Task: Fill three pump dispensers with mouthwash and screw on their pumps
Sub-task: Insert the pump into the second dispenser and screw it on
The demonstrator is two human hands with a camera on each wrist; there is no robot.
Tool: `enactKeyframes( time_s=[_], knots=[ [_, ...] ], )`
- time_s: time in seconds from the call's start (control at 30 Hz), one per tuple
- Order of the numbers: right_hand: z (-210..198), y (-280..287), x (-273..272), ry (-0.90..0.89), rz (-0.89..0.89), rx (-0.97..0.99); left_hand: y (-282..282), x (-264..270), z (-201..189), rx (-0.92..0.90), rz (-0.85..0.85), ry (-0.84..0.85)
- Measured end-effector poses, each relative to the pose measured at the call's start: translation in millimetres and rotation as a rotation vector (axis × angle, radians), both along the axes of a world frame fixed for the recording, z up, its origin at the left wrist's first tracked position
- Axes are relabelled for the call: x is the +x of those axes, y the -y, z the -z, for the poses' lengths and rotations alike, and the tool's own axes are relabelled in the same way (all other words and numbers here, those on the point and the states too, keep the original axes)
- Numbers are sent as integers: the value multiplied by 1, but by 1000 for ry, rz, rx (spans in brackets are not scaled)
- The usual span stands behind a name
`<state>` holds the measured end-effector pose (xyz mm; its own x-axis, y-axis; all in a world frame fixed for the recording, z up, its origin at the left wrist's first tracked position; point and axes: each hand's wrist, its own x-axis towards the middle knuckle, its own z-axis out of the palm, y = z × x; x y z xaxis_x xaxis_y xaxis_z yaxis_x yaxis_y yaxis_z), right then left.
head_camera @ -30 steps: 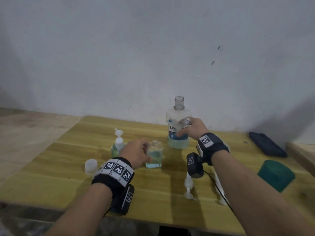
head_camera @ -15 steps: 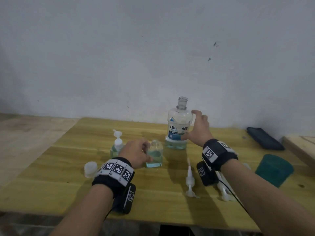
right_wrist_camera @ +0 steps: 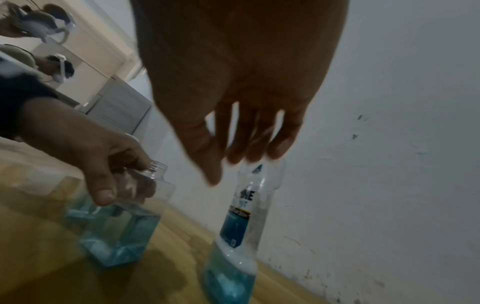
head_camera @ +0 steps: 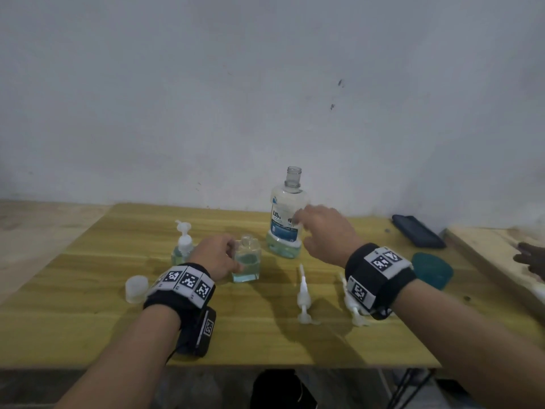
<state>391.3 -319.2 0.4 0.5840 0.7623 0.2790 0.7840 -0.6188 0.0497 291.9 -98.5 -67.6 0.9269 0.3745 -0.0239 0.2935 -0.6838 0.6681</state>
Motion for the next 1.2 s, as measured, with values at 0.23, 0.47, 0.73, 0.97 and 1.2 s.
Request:
enactKeyframes(
  time_s=[0.23, 0.47, 0.73, 0.97, 1.2],
  knots=[
    [43, -4, -20, -286, -236, -608, 3, -1, -2, 7, -23, -1],
    [27, -9, -12, -277, -315, -338, 3, 0, -2, 37, -25, 6],
    [-45, -48, -8, -678, -243, 621, 1, 1, -2, 72, -12, 7],
    [-25, -83, -8, -611, -160, 532, 1, 0, 1, 92, -26, 11],
    [-34, -82, -1, -603, -88, 681, -1, 1, 3, 88, -11, 12]
  ],
)
